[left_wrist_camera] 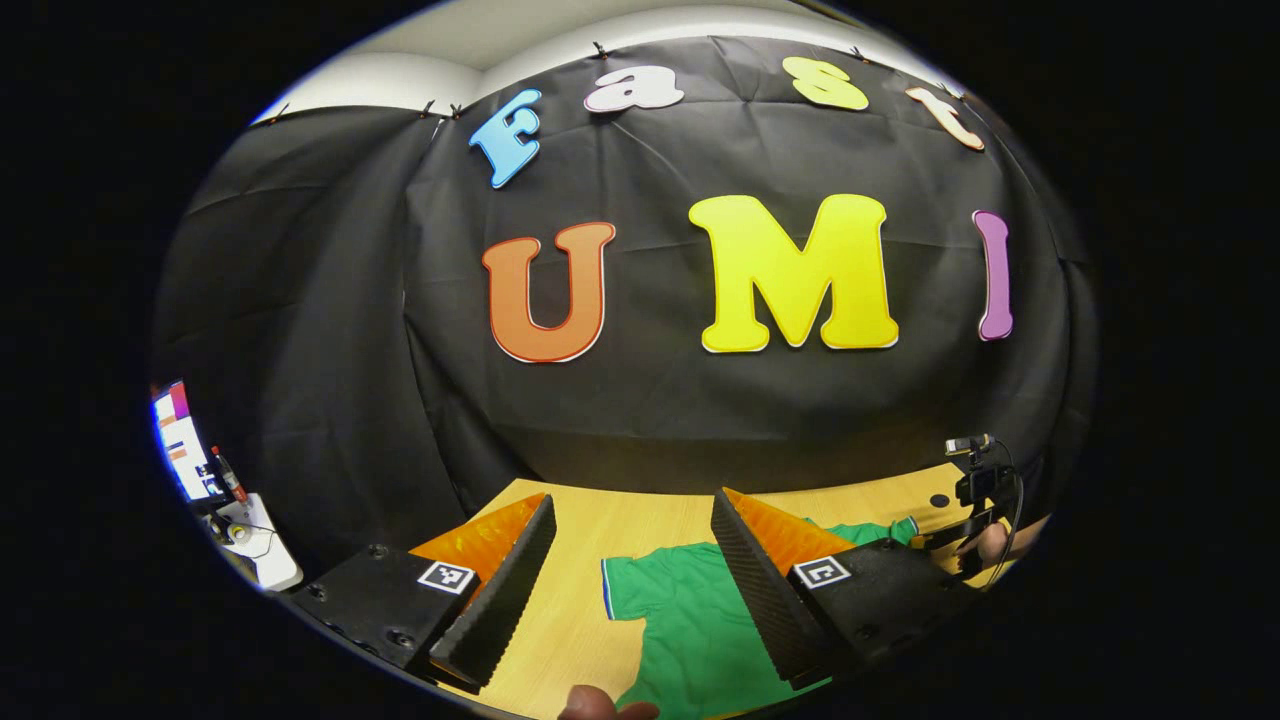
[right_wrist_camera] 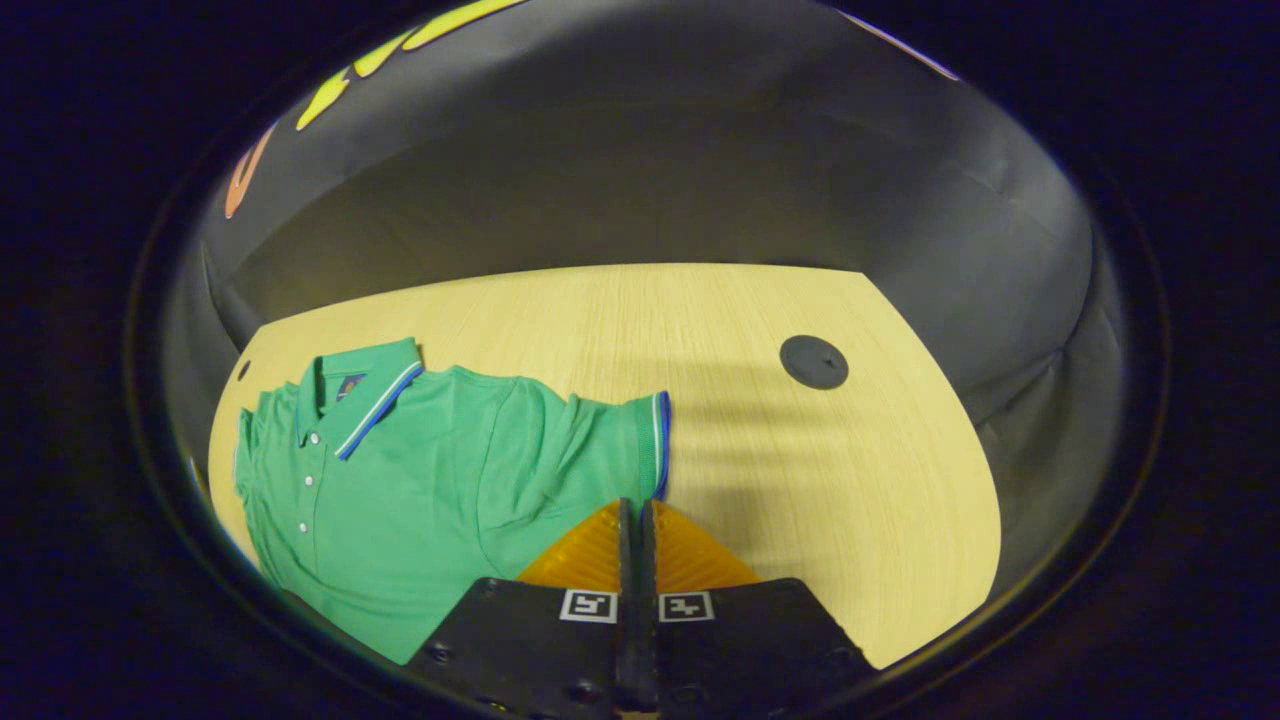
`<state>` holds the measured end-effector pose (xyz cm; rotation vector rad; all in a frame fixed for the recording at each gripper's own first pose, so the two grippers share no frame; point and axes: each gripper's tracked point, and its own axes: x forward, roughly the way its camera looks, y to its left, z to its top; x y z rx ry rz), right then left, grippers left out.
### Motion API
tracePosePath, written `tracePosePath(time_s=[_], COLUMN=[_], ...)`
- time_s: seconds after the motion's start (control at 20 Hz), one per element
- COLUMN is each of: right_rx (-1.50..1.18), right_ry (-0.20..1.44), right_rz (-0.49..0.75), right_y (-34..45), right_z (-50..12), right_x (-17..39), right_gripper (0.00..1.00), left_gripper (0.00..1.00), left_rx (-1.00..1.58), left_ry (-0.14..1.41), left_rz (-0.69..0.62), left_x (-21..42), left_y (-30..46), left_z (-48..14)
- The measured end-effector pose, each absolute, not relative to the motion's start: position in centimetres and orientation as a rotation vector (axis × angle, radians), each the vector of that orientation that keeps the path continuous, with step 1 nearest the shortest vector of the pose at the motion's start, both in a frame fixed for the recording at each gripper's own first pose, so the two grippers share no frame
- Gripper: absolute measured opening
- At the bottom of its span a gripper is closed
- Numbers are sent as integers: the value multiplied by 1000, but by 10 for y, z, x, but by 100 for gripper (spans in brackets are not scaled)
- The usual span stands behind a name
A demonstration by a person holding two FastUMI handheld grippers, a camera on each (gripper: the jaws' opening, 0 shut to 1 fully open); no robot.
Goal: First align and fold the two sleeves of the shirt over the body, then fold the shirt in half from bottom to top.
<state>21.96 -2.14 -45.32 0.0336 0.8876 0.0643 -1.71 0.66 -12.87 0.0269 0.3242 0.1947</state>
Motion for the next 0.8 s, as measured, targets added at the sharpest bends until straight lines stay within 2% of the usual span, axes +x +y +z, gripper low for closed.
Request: tracePosePath(time_s=[0.2, 0.3, 0.45, 0.5, 0.55, 0.6, 0.65, 0.7, 0.75, 0.8], right_rx=[128, 141, 79, 78, 102, 113, 100, 82, 74, 80], right_ry=[862, 882, 885, 913, 948, 976, 979, 986, 1005, 1009], right_rz=[73, 86, -40, -38, 3, 37, 45, 44, 44, 34], right_y=[-20, -15, -45, -47, -38, -31, -33, -35, -35, -35], right_z=[-432, -431, -441, -443, -453, -455, -453, -453, -451, -446], right_x=[217, 210, 220, 213, 212, 209, 210, 215, 214, 216], right_gripper=[2, 0, 0, 1, 25, 33, 33, 28, 29, 35], left_gripper=[99, 99, 100, 100, 99, 100, 100, 99, 100, 100], left_rx=[16, 16, 24, 24, 21, 17, 11, 5, 1, 0], left_ry=[331, 326, 315, 315, 318, 322, 327, 331, 334, 335], left_rz=[211, 202, 194, 195, 199, 204, 210, 213, 214, 214], left_x=[-19, -18, -19, -19, -19, -19, -19, -19, -17, -16], left_y=[14, 12, 13, 14, 16, 18, 19, 21, 20, 19], left_z=[-132, -132, -127, -128, -129, -132, -134, -137, -139, -140])
